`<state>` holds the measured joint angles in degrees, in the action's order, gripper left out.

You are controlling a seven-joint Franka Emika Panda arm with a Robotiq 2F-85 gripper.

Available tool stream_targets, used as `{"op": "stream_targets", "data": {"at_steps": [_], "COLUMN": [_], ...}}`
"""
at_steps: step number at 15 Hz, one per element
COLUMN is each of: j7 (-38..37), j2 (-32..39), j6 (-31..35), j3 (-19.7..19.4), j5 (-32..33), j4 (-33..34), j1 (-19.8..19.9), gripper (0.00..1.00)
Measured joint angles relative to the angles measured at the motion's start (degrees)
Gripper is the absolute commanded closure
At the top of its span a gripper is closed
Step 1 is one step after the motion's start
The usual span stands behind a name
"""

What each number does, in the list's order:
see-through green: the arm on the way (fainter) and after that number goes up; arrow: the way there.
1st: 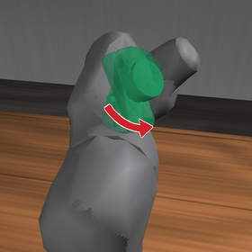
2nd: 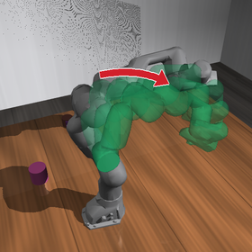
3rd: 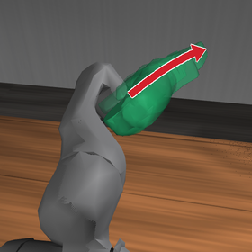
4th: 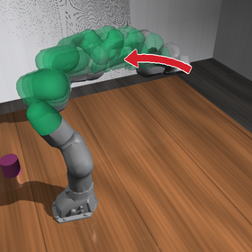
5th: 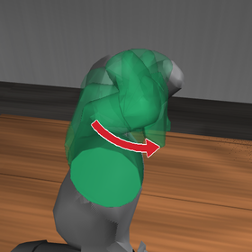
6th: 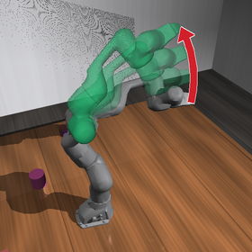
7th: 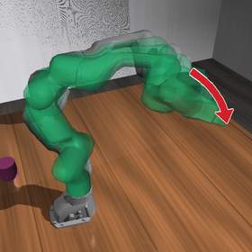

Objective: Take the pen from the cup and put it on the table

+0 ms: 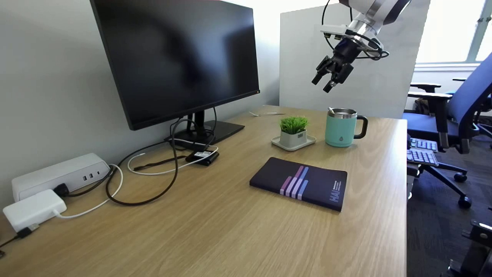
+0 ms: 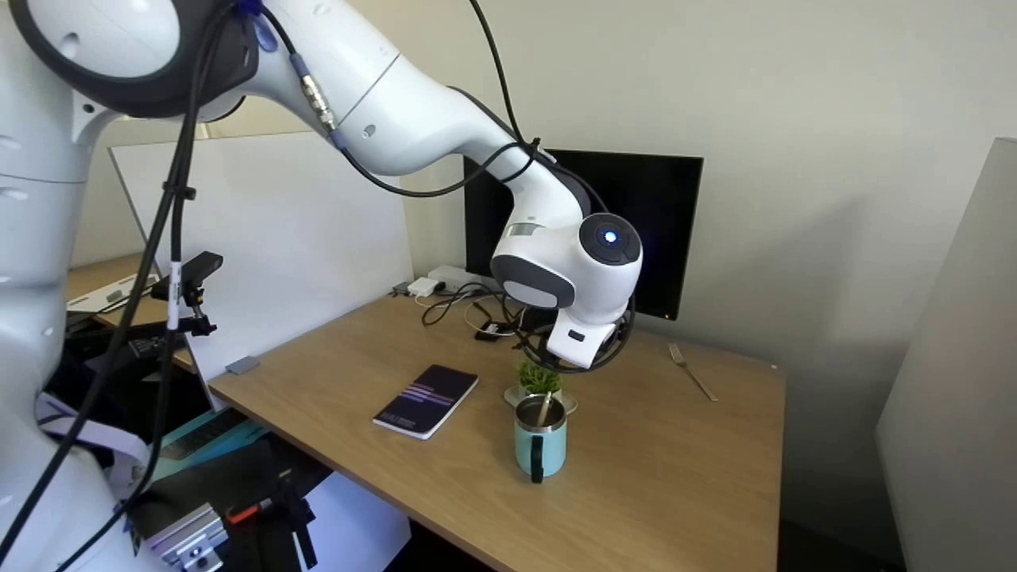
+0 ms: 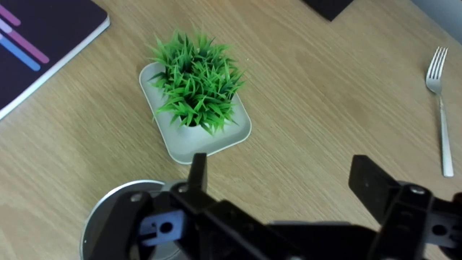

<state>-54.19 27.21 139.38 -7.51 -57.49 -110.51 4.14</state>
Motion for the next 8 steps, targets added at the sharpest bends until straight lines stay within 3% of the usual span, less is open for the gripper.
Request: {"op": "stream_targets", "data": {"at_steps": [8], "j7": [-11.36], "j2": [1.83], "j6": [0.11], "j3": [1.16], "j5": [-2.52], "j4": [3.55], "j1": [0.11], "gripper": [0.00]}}
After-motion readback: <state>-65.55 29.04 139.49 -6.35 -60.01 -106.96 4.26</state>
